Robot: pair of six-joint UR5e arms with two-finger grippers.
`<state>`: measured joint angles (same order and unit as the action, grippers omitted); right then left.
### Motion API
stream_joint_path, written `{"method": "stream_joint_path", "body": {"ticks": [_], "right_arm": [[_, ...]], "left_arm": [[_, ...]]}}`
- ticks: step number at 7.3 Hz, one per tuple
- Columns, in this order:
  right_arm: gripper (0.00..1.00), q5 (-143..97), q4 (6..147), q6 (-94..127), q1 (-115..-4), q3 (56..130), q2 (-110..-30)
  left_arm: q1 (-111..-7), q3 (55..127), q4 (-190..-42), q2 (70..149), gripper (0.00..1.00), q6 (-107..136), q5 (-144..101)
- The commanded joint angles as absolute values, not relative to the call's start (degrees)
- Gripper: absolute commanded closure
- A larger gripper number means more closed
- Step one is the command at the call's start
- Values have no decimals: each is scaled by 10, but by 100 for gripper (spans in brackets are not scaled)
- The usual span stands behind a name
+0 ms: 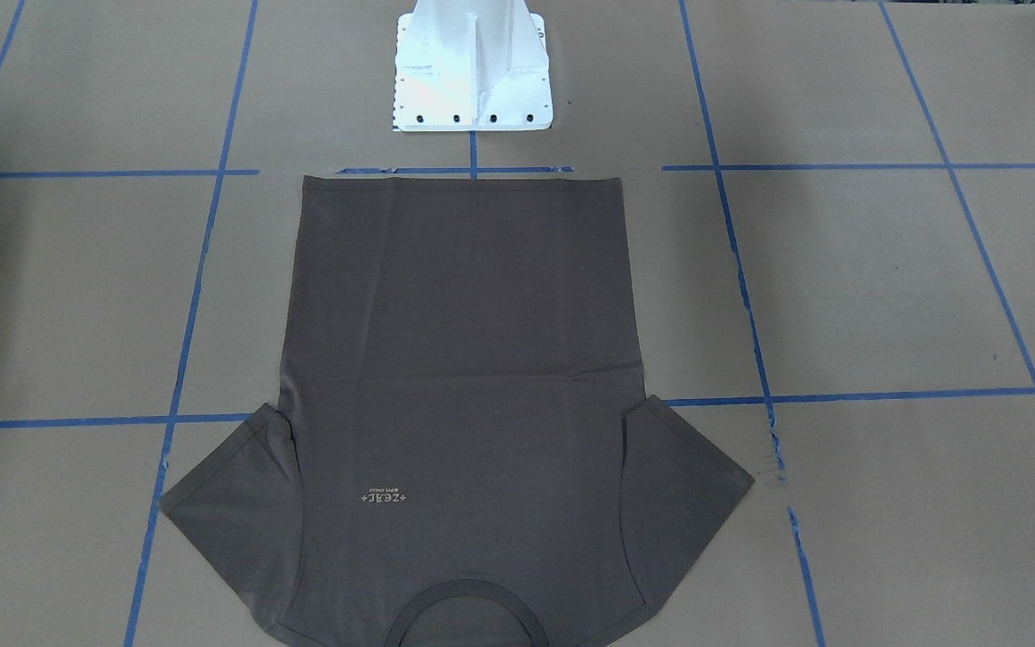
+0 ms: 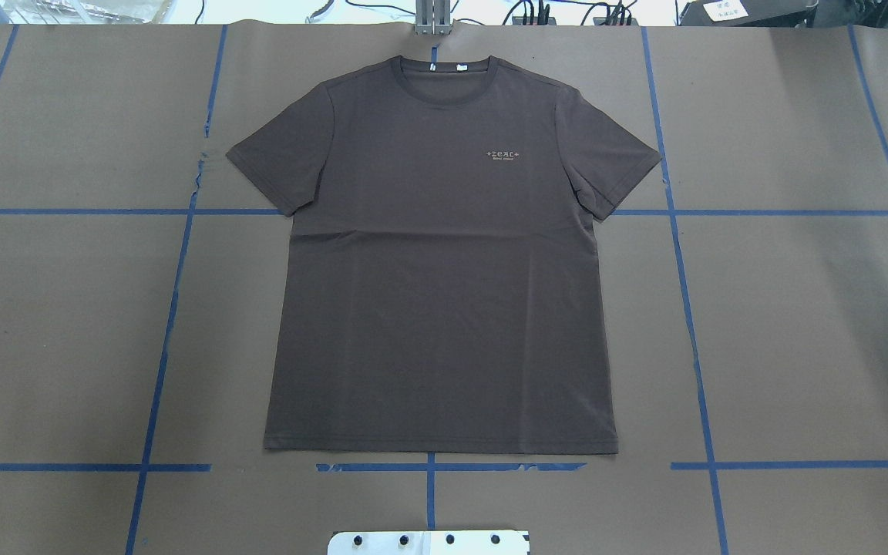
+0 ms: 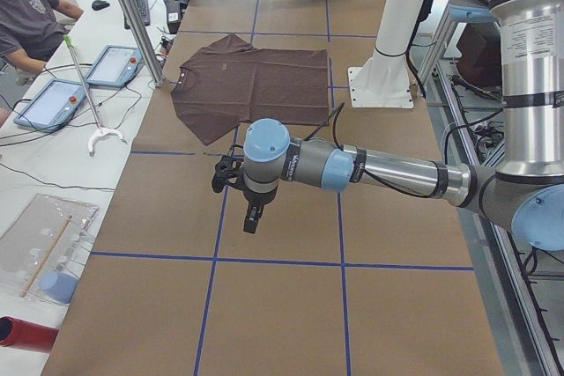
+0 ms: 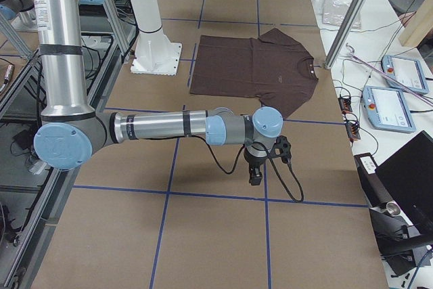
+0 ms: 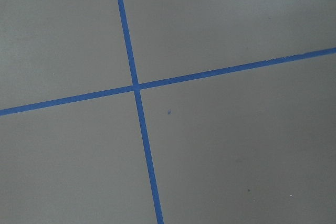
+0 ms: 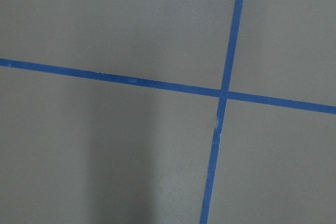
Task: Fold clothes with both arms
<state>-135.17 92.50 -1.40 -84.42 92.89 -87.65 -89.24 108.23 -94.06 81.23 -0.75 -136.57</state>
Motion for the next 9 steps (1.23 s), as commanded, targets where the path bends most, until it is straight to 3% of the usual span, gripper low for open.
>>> {"method": "stream_joint_path", "body": {"ticks": [1,4,6,9], "right_arm": [[0,-1357,924,-13,-844,928,-882],[0,-1368,916,-7,-836,927,-891],[0,-1367,833,39,-771,925,-885],[0,-1352,710,365,-659,849,-766]], "left_arm": [[-893,1105,-940,810,0,-5,-1365],[-892,1100,-939,809,0,1,-1350],[-892,1113,-943,806,0,42,-1354],[-891,1123,-947,807,0,42,-1352]]}}
